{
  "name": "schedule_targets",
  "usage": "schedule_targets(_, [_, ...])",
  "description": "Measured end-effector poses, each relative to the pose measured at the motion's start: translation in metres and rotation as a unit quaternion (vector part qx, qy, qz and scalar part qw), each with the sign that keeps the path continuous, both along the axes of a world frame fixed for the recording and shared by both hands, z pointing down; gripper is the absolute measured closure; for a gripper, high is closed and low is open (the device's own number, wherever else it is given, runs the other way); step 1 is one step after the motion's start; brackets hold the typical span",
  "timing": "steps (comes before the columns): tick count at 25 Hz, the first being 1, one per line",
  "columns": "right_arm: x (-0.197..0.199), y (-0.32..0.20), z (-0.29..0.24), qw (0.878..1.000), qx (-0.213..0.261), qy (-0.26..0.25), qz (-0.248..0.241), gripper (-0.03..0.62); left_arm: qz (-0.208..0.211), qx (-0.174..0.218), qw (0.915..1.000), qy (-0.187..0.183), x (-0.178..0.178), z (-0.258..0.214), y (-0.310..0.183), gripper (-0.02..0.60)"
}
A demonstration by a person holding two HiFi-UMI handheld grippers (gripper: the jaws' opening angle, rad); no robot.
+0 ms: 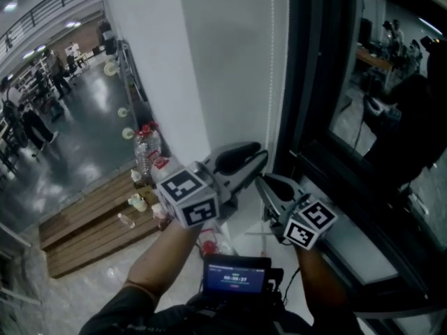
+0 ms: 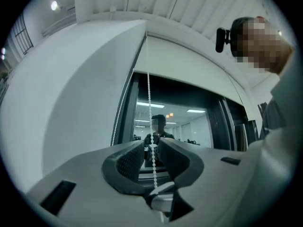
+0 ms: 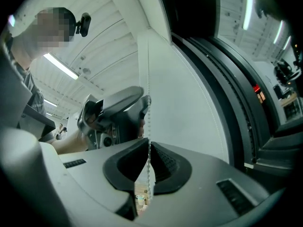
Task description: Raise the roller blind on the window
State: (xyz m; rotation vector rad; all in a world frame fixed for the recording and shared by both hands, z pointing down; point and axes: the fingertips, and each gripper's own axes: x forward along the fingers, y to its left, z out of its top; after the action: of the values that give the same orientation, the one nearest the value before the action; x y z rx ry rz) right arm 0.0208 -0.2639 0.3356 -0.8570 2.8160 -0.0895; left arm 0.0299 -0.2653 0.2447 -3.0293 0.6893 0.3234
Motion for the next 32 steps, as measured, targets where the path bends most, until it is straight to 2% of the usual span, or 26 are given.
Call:
schedule_targets(3, [0.0, 0.001, 0.001, 1.0, -0.001, 0.004, 0.0, 0.574, -0.019, 0.005, 0.9994, -0.028, 0.012, -0.003, -0.015, 0.499])
schedule_targets(5, [0.001, 0.001, 0.0, 1.0, -0.001, 0.004, 0.002, 0.574, -0.011, 0.009, 0.9993, -0.035, 0.016, -0.003, -0.015, 0.575])
schedule_targets(10, [0.004, 0.0, -0.003, 1.0, -0.002, 0.003, 0.006, 0.574, 0.018, 0.017, 0.9997, 0.001, 0.019, -0.008, -0.008, 0.577])
schedule_targets(15, [0.002, 0.003, 0.006, 1.0, -0.015, 0.005, 0.005, 0.574, 0.009, 0.024, 0.9997, 0.001, 0.02, 0.002, -0.004, 0.578])
schedule_targets(20, [-0.001, 0.004, 0.031, 0.999, -0.032, 0.022, 0.007, 0.574, -0.001, 0.008, 0.9999, -0.011, 0.015, 0.028, -0.002, 0.578])
schedule_targets(23, [-0.001, 0.003, 0.06, 0.997, -0.061, 0.045, 0.012, 0.574, -0.005, -0.013, 0.9995, -0.028, 0.014, 0.055, -0.004, 0.578])
schedule_targets(27, [-0.001, 0.003, 0.092, 0.994, -0.099, 0.05, 0.02, 0.574, -0.011, -0.045, 0.9982, -0.037, 0.013, 0.09, -0.009, 0.578])
schedule_targets(32, [-0.002, 0.003, 0.119, 0.99, -0.132, 0.055, 0.019, 0.572, -0.026, -0.052, 0.9969, -0.053, 0.013, 0.121, -0.015, 0.578])
